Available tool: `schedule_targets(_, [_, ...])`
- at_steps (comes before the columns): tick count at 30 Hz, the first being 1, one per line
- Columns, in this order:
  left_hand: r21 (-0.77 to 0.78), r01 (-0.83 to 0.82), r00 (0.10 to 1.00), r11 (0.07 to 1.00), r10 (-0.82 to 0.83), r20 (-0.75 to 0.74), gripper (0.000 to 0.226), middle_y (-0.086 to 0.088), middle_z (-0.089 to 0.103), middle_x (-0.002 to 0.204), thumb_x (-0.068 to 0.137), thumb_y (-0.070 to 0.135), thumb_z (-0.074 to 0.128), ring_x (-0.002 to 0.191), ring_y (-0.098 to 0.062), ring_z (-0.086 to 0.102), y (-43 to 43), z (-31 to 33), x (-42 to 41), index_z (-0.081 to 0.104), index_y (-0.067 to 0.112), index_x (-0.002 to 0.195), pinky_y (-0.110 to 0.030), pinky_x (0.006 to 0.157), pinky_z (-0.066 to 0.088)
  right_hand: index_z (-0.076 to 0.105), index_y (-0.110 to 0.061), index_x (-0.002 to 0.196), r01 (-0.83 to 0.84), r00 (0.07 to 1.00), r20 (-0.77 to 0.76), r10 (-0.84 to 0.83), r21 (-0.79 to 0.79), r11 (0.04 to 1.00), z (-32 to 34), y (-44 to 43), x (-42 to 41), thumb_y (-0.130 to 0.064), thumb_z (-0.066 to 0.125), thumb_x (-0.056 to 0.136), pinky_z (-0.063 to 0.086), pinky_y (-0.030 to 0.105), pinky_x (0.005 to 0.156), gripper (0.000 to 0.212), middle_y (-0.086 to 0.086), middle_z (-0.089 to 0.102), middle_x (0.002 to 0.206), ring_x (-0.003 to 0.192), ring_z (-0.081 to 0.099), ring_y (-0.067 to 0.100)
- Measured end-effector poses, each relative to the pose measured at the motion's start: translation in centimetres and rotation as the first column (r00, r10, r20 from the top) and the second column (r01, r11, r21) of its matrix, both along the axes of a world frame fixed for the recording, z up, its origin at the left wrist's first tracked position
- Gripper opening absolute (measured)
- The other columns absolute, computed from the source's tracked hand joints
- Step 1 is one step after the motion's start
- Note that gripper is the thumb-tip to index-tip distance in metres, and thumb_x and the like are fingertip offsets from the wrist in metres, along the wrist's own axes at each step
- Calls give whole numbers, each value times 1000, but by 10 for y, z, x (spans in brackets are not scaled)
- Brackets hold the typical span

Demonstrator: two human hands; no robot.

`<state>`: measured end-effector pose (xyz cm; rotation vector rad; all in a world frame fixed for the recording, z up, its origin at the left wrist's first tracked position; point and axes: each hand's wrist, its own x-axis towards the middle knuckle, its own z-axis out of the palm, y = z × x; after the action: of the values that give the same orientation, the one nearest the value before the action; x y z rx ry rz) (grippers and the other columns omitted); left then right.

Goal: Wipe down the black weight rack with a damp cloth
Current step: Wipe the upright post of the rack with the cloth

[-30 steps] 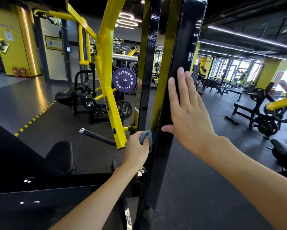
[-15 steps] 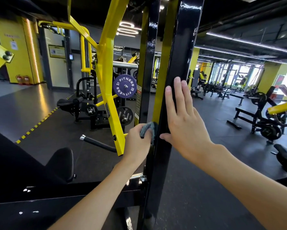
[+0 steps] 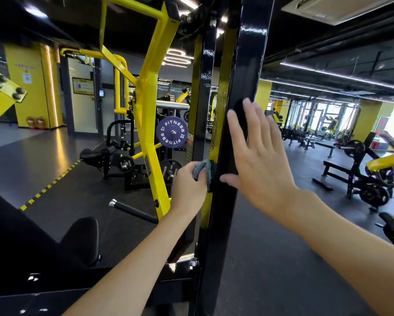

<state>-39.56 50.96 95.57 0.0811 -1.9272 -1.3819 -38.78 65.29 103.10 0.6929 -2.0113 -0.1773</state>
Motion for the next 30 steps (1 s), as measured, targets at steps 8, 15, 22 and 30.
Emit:
schedule_targets(8, [22,8,996,1000,-6,-90,17,10,69,84,102,19,53,78,-4,63,0,14,-5,69,19,100,-18,63,47,-2,-1,156,-54,995,82,53,5,999,7,2,-10,-55,82,62,10,47,122,137,21,-14,162,150,-13,36])
schedule_targets(15, [-30,13,984,999,-18,-177,13,9,65,75,100,23,55,67,-7,59,1,23,3,68,23,97,-21,56,44,0,-2,156,-81,993,80,82,-13,997,5,1,-12,-53,84,61,20,48,121,137,21,-12,163,151,-11,36])
schedule_targets(22, [-83,-4,978,997,-13,-208,12,11,64,77,100,24,56,70,-2,59,4,47,10,67,21,97,-15,59,42,31,0,150,-83,996,15,84,-42,996,18,0,-8,-56,92,45,31,50,113,133,26,26,156,145,23,42])
schedule_targets(30, [-68,-14,981,998,1,-192,14,8,67,85,101,25,54,78,-5,63,0,74,-4,67,21,102,-12,60,42,-8,-4,155,-62,997,45,61,32,998,66,2,-12,-60,79,63,11,45,121,138,20,-18,162,150,-17,34])
